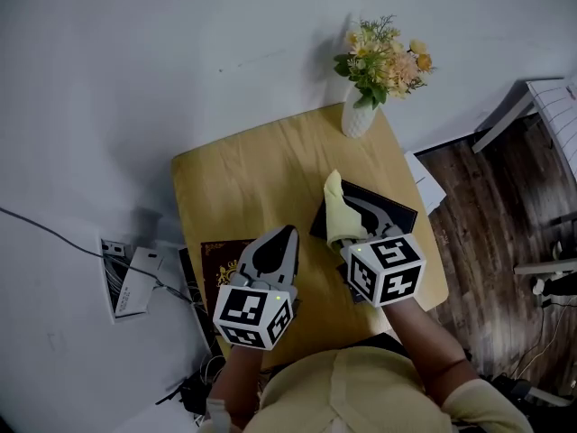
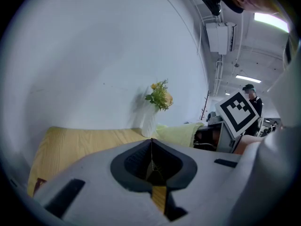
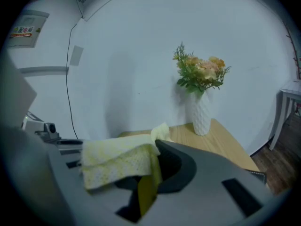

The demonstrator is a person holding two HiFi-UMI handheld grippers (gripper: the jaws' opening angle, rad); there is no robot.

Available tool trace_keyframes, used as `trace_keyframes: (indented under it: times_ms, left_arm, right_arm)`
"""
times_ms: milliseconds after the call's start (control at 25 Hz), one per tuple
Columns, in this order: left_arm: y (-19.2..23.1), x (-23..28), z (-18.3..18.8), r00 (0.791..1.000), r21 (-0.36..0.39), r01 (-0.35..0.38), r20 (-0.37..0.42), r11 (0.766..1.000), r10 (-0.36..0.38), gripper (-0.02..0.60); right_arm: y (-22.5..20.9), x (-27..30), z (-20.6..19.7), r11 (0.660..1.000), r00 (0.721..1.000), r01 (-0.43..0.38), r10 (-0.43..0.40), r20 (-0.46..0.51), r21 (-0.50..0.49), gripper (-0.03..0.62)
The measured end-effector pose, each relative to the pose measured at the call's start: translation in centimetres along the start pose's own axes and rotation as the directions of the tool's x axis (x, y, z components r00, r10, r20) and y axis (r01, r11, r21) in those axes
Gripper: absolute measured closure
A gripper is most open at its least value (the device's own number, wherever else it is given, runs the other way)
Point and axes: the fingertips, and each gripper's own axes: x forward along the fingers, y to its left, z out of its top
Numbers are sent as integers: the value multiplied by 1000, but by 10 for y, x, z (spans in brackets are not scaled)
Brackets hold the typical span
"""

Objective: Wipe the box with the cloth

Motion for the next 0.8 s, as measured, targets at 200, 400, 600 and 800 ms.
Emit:
trace_keyframes:
  times_ms: [200,400,600,800]
  left_arm:
    - [3,1,-2,1000,-15,-13,-3,1000,13,560]
    - [-1,3,-4,1000,-12,-4,-13,1000,4,560]
    - [-13,6,-7,999,-7,27,-22,1000,-27,560]
    - [-32,14,-11,996,4,76,-36,997,-76,560]
  right_arm:
    - [6,13,-21,999,990,-47,44,-132,-23,554]
    - [-7,8,-28,1000,989,-14,10,-148,-22,554]
    - [-28,-9,-33,999,988,44,-43,-147,0,554]
    - [-55,-32,-40,993,984,117,-112,-140,30,554]
